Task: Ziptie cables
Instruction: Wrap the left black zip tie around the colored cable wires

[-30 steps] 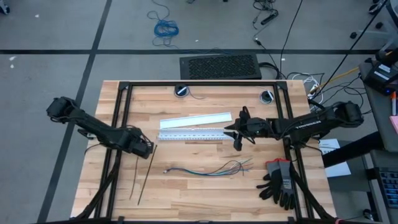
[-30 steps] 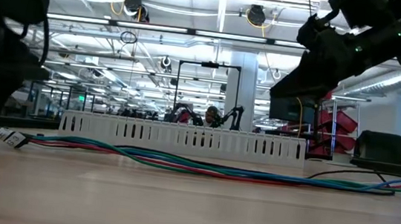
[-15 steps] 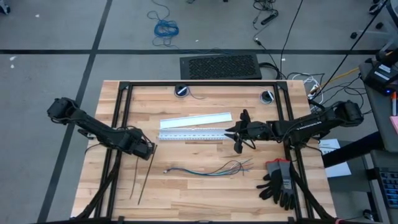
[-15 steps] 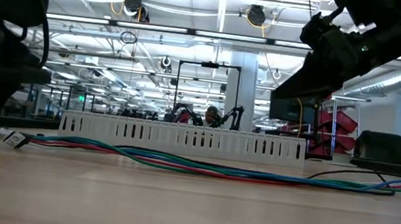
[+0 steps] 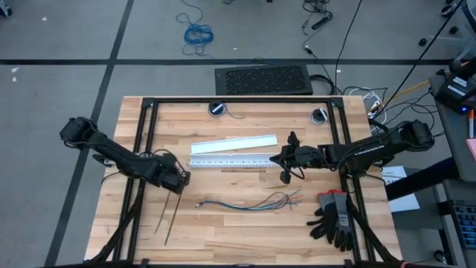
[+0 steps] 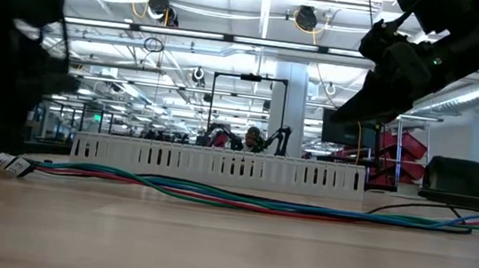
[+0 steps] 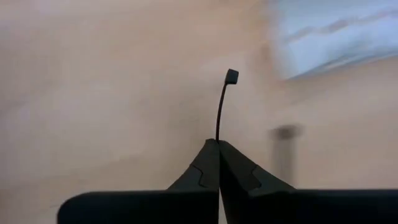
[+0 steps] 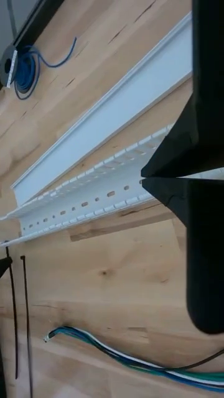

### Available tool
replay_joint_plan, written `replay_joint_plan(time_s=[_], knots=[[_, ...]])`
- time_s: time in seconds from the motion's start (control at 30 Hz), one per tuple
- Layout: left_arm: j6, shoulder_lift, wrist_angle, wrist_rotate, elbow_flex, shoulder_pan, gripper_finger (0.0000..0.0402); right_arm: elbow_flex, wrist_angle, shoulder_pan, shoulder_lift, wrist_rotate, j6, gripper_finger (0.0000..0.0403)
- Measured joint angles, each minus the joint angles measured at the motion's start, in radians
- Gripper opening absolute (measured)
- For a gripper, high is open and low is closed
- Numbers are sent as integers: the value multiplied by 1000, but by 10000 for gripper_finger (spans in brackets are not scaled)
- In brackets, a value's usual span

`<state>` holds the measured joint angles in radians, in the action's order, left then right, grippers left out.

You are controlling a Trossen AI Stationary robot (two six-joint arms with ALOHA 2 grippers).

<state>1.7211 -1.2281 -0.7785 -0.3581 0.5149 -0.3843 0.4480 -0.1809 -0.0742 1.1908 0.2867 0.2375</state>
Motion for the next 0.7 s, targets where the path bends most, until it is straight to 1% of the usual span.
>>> replay_joint_plan(time_s=[0.07, 0.17, 0.23, 0.3, 0.37, 0.43, 0.47, 0.57, 0.63, 0.7], knots=[[-37, -5, -22, -69, 69, -4, 1, 0, -3, 0, 0, 2, 12, 0], [-155, -25, -39, -154, 190, -3, 1, 0, -28, 0, 0, 3, 48, 0], [-260, -42, -49, -220, 271, 0, 1, 0, -83, 0, 6, -4, 72, 0], [-369, -65, -27, -280, 354, 4, 0, 0, -160, 1, 25, -50, 80, 0], [-528, -89, 48, -308, 413, 14, 0, 0, -287, -3, 65, -121, 57, 0], [-707, -108, 201, -306, 445, 27, 0, 0, -398, -19, 109, -167, 6, 0], [-785, -116, 305, -291, 454, 35, 0, 0, -448, -26, 131, -183, -30, 0], [-997, -140, 603, -186, 455, 55, 0, 0, -551, -45, 177, -190, -119, 1], [-1069, -158, 724, -124, 455, 68, 0, 0, -618, -52, 197, -210, -154, 9], [-1098, -174, 770, -91, 455, 85, 0, 0, -683, -53, 205, -250, -170, 23]])
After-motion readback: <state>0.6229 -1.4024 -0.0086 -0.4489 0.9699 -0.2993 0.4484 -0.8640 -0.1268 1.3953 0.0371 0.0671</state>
